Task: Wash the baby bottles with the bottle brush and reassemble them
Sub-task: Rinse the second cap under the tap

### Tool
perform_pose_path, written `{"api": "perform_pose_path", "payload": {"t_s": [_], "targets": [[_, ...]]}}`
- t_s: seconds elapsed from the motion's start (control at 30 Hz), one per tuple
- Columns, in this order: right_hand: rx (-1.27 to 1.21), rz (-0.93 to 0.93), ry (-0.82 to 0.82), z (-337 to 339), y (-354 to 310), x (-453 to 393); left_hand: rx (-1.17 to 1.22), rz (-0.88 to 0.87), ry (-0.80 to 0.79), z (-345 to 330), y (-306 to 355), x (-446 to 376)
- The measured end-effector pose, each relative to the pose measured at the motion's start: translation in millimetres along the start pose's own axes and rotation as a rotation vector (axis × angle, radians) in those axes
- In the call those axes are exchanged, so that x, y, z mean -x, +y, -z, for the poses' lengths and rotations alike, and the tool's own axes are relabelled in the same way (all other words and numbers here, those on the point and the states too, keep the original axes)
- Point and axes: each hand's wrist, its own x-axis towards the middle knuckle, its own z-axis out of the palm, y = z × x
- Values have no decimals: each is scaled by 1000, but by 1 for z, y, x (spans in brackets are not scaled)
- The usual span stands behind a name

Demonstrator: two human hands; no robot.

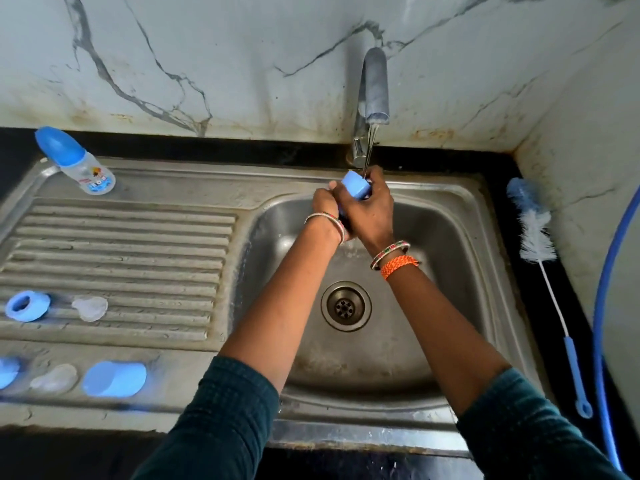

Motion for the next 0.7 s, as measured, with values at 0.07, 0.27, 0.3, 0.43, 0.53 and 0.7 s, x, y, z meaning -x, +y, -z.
{"api": "perform_pose_path", "payload": {"t_s": [0.07,0.27,0.3,0.43,0.53,0.7], "targets": [[-52,12,-38,7,-5,-4,35,81,-33,-2,5,4],[5,37,-177,17,6,2,178,96,-87,1,4,8],[70,56,-167,18,10,1,186,82,-76,0,0,9],[201,73,-189,18,8,-11,207,10,-139,0,-11,13],[344,153,-243,14,7,-14,209,-20,-140,9,-12,11],[429,240,-344,8,8,-4,191,-32,38,23,-8,-1]]}}
